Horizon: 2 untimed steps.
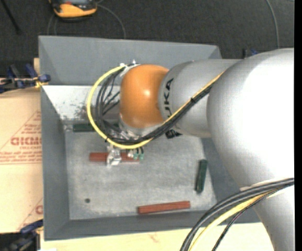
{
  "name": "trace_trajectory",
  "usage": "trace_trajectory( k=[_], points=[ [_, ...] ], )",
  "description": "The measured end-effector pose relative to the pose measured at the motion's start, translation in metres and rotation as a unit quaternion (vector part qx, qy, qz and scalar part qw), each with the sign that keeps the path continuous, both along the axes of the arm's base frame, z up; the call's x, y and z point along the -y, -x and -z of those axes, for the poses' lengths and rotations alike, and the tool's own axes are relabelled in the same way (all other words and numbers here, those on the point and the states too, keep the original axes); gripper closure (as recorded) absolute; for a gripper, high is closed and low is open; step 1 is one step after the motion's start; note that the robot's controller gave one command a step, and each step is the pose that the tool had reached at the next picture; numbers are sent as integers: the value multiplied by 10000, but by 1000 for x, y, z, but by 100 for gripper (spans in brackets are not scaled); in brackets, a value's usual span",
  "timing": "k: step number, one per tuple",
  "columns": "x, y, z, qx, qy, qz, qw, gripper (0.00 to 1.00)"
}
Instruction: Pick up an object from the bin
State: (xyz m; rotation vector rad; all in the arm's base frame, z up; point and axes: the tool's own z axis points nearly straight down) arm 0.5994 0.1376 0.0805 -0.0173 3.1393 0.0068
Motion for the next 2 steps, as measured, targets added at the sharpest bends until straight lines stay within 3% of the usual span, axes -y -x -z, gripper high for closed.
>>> trace_trajectory(
  k=[1,2],
  points=[
    [0,0,0,0,-2,4,10000,100],
    [-1,5,-125,10,19,-307,9995,100]
  ],
)
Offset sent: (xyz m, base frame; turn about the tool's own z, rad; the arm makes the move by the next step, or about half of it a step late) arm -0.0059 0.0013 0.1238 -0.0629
